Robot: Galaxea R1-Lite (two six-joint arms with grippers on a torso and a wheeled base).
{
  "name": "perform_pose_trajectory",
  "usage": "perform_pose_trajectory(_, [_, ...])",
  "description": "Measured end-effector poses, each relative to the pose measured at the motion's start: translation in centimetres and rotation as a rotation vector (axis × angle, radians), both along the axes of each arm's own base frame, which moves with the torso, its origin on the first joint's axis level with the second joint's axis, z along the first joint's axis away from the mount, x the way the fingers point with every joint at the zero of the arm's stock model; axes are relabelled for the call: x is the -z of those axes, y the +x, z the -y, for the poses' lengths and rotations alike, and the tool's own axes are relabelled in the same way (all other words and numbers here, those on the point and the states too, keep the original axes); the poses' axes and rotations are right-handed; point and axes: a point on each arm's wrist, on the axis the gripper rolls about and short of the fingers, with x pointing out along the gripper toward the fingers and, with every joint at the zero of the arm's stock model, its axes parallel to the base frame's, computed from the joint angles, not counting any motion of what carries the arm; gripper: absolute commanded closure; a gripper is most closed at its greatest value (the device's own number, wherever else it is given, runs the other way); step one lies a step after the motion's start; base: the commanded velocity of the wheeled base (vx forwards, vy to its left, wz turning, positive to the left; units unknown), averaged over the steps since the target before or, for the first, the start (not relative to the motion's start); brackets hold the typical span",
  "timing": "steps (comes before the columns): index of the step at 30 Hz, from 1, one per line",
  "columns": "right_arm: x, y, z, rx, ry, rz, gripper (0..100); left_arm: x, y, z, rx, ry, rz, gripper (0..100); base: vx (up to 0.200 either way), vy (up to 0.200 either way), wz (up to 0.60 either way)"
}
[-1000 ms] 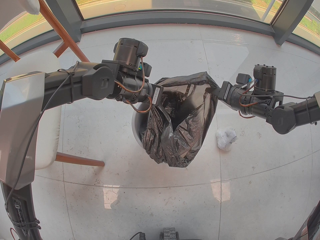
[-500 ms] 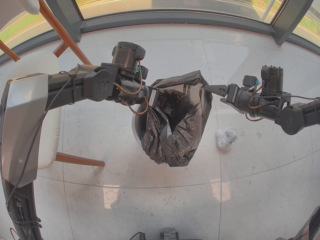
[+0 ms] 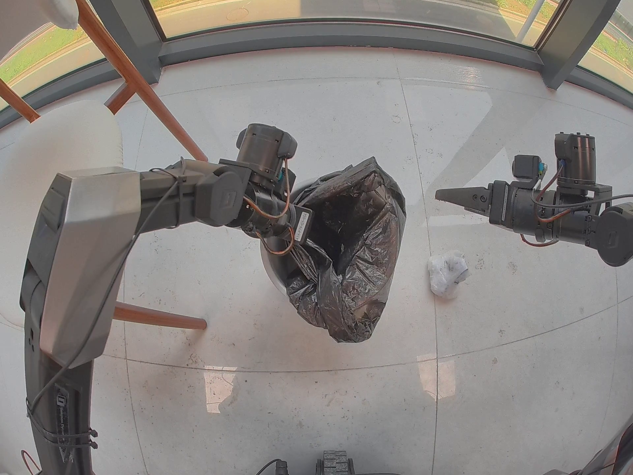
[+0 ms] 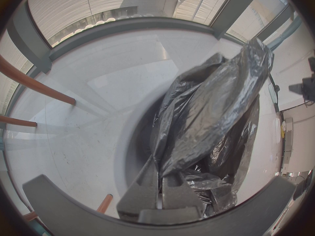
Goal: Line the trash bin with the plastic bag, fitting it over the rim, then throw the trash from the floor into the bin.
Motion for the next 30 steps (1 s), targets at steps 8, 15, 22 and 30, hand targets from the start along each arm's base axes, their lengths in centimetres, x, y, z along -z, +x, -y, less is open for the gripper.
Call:
perform_pose_trajectory(8, [0.1,-0.3,0.6,0.016,-0.001,-0.005,0,3.1,0.2,0.4,0.003,0.057,-0.111,100,0.0,0.0,0.0])
perform_pose_trajectory(15, [0.2,-0.5,0.7,0.018,-0.001,-0.01,0,5.4,-0.2,2.3,0.035,0.071,-0.161,100,0.0,0.0,0.0])
perform_pose_trajectory(22, [0.2,-0.5,0.9,0.024,-0.001,-0.011,0,7.0,-0.3,3.3,0.058,0.092,-0.185,0,0.0,0.0,0.0])
perform_pose_trajectory(30, [0.2,-0.7,1.4,0.039,-0.002,-0.01,0,9.2,0.0,3.7,0.103,0.125,-0.213,0,0.0,0.0,0.0])
